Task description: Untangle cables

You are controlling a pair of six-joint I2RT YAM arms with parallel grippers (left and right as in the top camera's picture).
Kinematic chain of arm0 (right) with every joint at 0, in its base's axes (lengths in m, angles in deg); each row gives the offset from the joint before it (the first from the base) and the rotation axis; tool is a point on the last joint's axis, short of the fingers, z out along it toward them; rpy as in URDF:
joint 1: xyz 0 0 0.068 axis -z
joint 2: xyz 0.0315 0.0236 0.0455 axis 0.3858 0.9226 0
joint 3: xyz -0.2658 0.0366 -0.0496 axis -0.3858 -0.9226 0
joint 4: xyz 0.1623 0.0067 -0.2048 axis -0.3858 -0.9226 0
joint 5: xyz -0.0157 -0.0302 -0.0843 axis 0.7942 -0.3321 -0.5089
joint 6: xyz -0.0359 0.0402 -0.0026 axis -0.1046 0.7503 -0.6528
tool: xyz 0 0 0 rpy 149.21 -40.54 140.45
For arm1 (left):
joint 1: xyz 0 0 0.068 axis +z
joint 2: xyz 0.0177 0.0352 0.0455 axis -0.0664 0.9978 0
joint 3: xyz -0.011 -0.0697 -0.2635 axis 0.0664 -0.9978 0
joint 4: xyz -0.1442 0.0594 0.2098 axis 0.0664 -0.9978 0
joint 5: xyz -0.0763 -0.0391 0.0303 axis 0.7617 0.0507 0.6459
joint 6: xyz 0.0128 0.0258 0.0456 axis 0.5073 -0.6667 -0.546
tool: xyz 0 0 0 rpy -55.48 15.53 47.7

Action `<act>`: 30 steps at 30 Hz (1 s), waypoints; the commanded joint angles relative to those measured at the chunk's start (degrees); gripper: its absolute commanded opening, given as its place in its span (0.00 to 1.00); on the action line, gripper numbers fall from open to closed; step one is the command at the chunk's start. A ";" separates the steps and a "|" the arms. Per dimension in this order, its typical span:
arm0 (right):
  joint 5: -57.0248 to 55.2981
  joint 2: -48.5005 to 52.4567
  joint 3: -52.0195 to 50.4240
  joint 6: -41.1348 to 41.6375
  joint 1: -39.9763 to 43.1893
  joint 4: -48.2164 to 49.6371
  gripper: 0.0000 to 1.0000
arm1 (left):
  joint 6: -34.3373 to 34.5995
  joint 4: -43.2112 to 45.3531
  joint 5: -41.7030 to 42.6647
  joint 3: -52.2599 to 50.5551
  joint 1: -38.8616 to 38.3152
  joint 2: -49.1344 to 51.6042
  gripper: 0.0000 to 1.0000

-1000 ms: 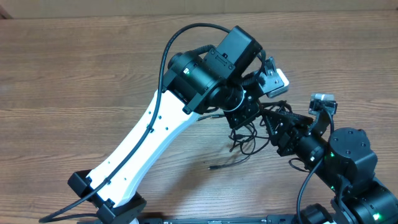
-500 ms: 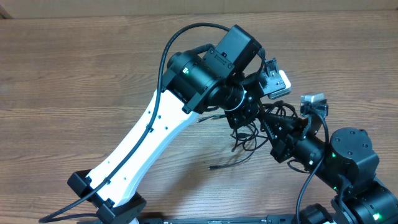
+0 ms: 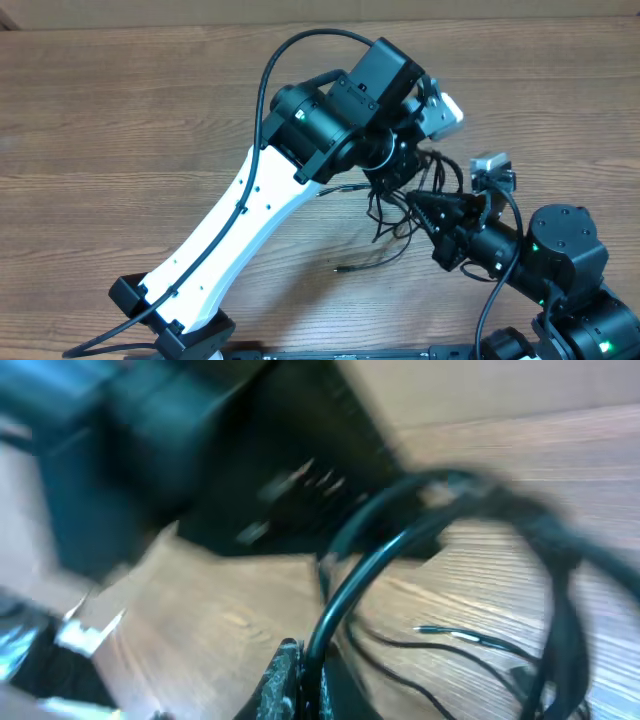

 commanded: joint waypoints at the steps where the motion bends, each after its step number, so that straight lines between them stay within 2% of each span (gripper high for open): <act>1: 9.70 -0.59 1.14 -4.39 -0.28 0.17 0.04 | 9.46 2.21 -8.04 1.22 0.26 -0.81 0.04; 6: 13.73 -0.59 1.14 -4.39 -0.28 0.17 0.04 | 11.39 4.28 -8.35 1.22 0.28 -0.81 0.04; 12: 20.68 -0.59 1.14 -9.14 -0.28 -0.35 0.04 | 20.22 4.59 -16.55 1.22 1.09 -0.81 0.04; 18: 20.46 -0.59 1.14 -9.99 -0.28 -3.45 0.04 | 24.33 5.16 -15.78 1.22 4.48 -0.81 0.04; 27: 16.17 -0.59 1.09 -9.92 -0.28 -11.69 0.04 | 23.87 5.42 -7.17 1.22 9.03 -0.81 0.04; 30: 12.66 -0.59 1.09 -9.92 -0.28 -15.67 0.04 | 20.83 5.33 -5.84 1.22 9.40 -0.81 0.04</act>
